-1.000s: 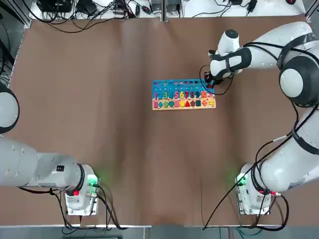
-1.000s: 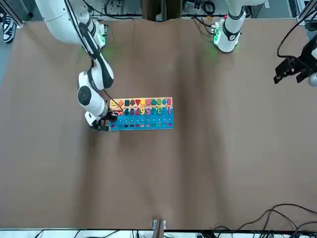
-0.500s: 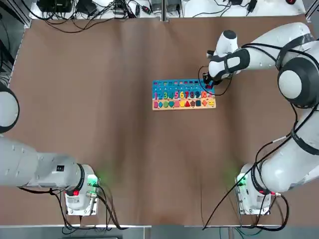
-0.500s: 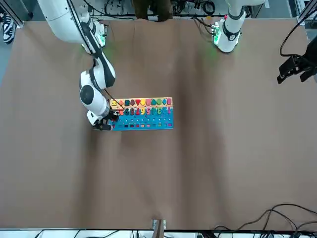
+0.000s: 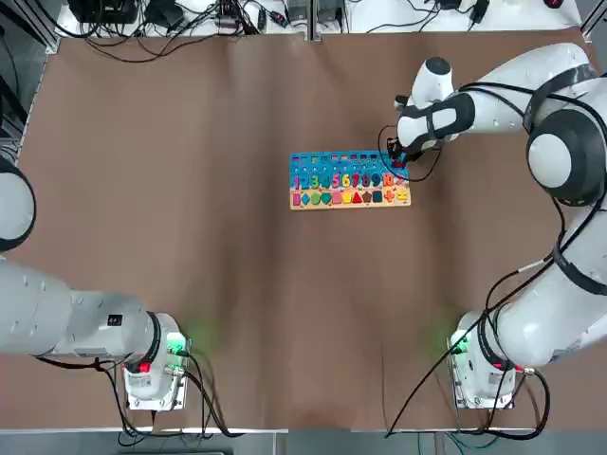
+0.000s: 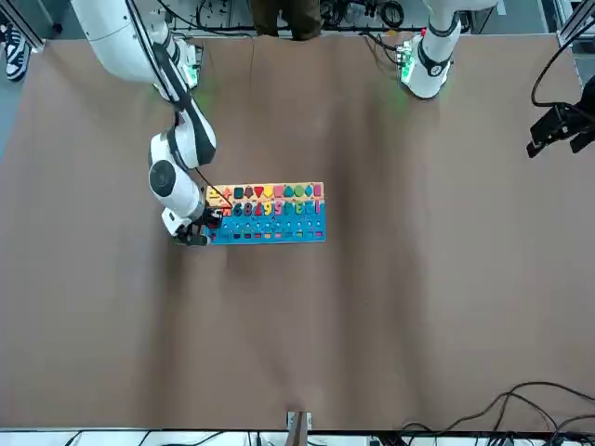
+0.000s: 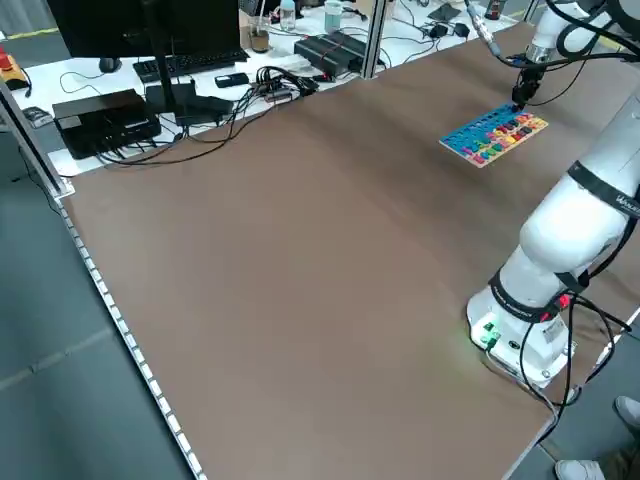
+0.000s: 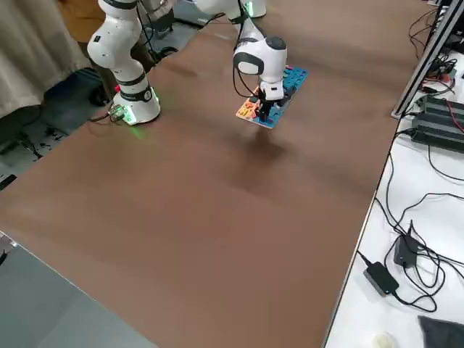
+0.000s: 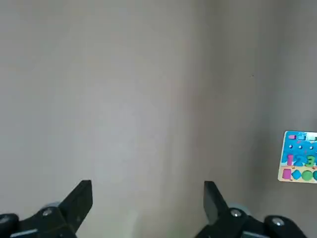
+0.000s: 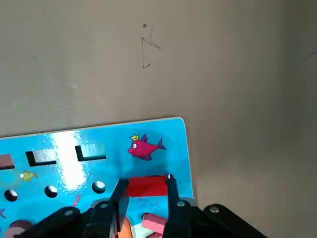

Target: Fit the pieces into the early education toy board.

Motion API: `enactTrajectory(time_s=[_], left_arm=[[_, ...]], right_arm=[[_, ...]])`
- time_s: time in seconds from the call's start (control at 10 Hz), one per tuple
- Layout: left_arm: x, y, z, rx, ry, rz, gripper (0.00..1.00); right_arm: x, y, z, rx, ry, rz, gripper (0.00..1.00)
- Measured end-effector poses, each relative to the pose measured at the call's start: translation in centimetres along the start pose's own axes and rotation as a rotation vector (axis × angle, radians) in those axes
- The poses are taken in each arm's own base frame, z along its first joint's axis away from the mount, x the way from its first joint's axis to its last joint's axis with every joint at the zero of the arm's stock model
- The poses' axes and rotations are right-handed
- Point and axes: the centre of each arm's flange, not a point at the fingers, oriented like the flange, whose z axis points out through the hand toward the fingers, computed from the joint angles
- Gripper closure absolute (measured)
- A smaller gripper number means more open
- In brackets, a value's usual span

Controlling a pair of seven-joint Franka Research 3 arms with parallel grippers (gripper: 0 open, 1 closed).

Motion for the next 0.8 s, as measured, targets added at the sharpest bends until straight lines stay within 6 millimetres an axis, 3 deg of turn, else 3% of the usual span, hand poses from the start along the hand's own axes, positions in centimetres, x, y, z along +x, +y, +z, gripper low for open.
enactTrajectory(time_s=[0.8], left_arm=[[0.1,0.89,0.5,0.001,-0.014,0.019,0.01]], right_arm=[[0.01,0.02,0.0,0.0,0.0,0.001,0.64]])
